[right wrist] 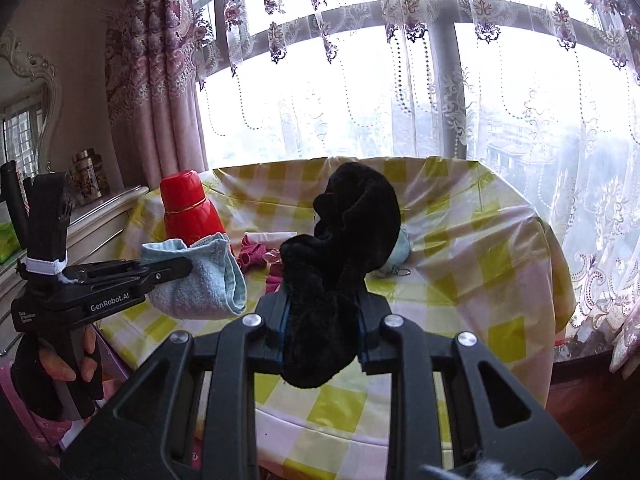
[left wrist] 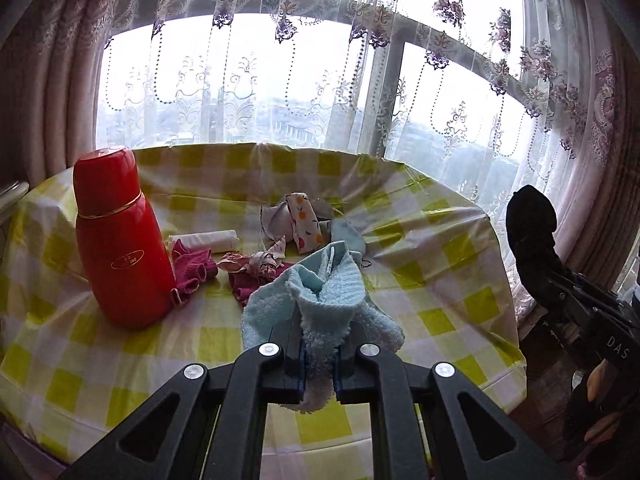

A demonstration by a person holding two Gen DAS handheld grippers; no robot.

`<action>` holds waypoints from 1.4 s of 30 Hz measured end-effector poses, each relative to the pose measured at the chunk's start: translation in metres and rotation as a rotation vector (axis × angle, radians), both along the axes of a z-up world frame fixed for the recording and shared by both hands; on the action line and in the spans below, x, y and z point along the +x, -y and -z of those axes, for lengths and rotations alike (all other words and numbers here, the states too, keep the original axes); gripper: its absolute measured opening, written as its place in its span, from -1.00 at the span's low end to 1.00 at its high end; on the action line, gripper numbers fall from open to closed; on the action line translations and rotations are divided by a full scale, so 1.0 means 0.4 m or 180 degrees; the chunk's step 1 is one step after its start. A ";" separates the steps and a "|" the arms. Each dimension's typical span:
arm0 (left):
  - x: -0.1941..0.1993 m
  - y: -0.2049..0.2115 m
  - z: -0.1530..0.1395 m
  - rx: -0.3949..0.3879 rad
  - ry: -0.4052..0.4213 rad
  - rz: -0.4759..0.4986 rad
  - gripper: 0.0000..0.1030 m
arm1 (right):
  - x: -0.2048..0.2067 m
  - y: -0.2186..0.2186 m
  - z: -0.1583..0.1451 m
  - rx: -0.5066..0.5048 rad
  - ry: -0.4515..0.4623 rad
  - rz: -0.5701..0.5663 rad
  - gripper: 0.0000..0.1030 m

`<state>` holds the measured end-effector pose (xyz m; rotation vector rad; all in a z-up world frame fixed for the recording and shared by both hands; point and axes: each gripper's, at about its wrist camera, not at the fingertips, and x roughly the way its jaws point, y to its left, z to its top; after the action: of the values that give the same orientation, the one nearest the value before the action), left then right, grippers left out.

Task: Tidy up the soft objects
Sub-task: 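Carry the black item and blue towel with both grippers toward the box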

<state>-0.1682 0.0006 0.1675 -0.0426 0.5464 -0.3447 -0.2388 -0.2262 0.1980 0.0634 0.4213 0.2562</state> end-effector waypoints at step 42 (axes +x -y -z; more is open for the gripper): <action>-0.389 -0.548 0.141 0.0334 -0.0348 -0.1711 -0.79 | -0.208 -0.733 0.071 -0.1073 -0.0119 -0.2913 -0.43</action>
<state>-0.3237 0.2198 0.1111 -0.1048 0.6370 0.2114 -0.3221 0.0671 0.1697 -0.4688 0.5057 1.0800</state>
